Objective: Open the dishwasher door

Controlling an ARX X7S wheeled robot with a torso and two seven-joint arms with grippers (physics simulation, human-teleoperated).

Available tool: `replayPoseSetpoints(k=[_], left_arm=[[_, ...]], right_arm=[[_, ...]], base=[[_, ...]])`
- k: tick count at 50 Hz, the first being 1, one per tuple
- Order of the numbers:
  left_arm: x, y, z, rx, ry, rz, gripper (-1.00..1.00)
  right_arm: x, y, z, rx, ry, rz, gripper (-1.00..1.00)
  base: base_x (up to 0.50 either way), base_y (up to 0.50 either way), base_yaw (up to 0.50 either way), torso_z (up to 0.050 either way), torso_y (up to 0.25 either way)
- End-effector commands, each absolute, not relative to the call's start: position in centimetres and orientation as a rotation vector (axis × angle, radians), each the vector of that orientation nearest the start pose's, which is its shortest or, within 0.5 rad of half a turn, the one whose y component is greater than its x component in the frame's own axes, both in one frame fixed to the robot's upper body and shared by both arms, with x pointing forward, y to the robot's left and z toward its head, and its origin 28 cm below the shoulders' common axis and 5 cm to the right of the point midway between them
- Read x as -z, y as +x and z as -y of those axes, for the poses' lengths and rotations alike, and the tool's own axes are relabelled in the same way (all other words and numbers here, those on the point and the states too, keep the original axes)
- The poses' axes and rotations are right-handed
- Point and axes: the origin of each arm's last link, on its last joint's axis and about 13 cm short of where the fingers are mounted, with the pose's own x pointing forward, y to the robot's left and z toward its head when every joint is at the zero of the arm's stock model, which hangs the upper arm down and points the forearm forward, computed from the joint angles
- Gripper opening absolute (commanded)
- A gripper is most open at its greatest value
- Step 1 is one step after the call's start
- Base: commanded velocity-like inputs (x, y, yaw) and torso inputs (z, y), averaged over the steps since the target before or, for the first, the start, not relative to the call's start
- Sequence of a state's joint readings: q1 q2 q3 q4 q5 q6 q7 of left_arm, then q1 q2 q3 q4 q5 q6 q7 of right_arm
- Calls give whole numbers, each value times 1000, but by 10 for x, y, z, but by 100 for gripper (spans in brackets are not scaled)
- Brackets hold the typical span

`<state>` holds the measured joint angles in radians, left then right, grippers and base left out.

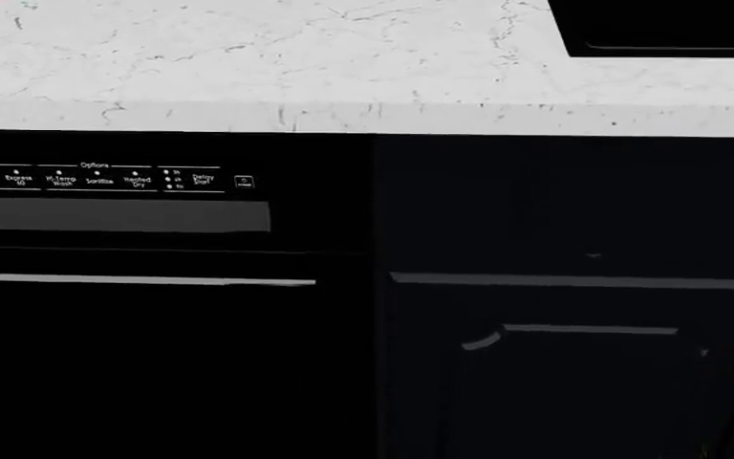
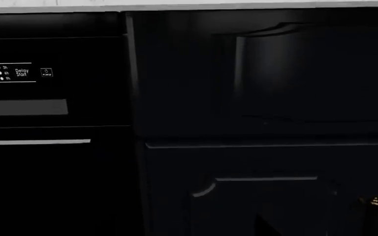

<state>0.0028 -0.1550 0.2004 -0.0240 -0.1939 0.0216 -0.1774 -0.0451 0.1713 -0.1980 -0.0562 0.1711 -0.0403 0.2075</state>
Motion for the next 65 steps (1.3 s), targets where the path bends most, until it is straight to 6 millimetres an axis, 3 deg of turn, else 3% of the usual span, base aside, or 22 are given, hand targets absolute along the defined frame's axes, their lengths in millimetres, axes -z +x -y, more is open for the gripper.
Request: replayPoseSetpoints(k=[1, 15, 26, 57, 65], left_arm=[[-5, 204, -202, 18, -33, -43, 100], [-5, 205, -202, 15, -29, -35, 100], [-4, 205, -202, 15, -26, -28, 100], [-5, 206, -202, 12, -26, -16, 100], [-5, 205, -203, 7, -19, -13, 100]], right_arm=[[-14, 196, 95, 6, 21, 15, 100], [-13, 195, 95, 6, 28, 13, 100], [-14, 195, 95, 12, 31, 17, 100], [-14, 194, 96, 9, 21, 21, 100], [-16, 193, 95, 12, 14, 24, 100]], base=[[0, 0, 0, -50, 0], [0, 0, 0, -50, 0], [14, 0, 0, 0, 0], [335, 0, 0, 0, 0], [0, 0, 0, 0, 0]])
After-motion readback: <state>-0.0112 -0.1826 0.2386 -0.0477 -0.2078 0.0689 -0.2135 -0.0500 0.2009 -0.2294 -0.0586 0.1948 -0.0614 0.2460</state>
